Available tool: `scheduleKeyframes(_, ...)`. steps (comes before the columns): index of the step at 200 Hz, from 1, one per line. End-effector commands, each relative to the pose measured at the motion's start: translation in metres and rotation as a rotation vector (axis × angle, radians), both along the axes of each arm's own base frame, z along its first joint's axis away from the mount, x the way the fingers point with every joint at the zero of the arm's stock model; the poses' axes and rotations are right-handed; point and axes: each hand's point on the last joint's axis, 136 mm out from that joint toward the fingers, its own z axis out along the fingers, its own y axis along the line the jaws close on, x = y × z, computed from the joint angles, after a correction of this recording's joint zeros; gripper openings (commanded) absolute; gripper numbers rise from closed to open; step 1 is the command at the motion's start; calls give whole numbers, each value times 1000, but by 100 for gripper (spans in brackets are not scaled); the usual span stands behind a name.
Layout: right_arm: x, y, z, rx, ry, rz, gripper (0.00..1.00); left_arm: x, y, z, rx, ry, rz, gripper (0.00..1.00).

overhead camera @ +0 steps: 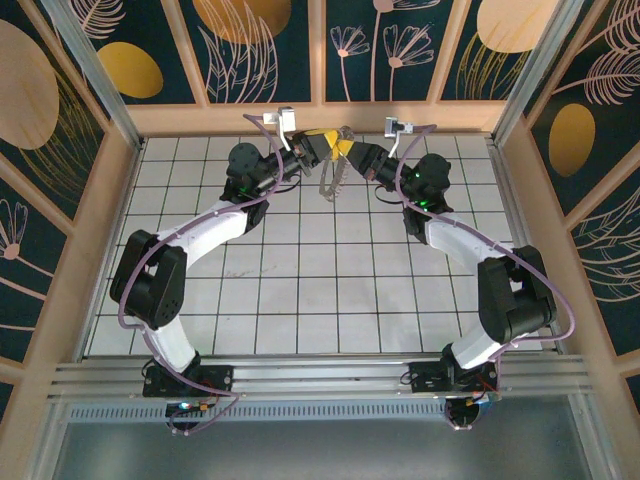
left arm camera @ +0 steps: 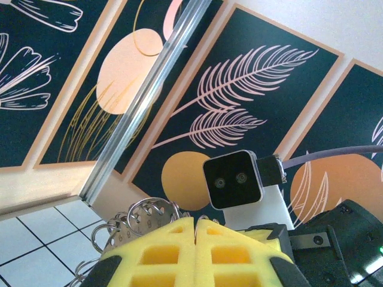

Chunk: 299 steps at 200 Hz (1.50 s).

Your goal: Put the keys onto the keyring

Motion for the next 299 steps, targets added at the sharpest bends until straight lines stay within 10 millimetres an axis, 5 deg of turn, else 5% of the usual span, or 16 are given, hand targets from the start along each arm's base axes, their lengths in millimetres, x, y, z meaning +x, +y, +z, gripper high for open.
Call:
scheduleKeyframes(1,-22,19,-11,-39,0,94,8,-12,-7,14,-40,-55,-38,0)
scheduleKeyframes(26,-23,10,-16,-63,16,56,30,-10,-6,12,-41,-54,-25,0)
scheduleKeyframes(75,-33,-19,-26,-83,41,-20,47,-6,-8,5,-45,-39,-31,0)
scheduleKeyframes(159,-27,-65,-6,-107,8,-159,49,-4,-12,-9,-21,-16,-60,0)
scheduleKeyframes(211,-12,-65,17,-31,-63,-175,47,-3,-13,-17,-28,40,-84,0)
scheduleKeyframes(299,-3,-49,21,53,-98,-135,33,-7,-15,-16,-35,98,-130,0)
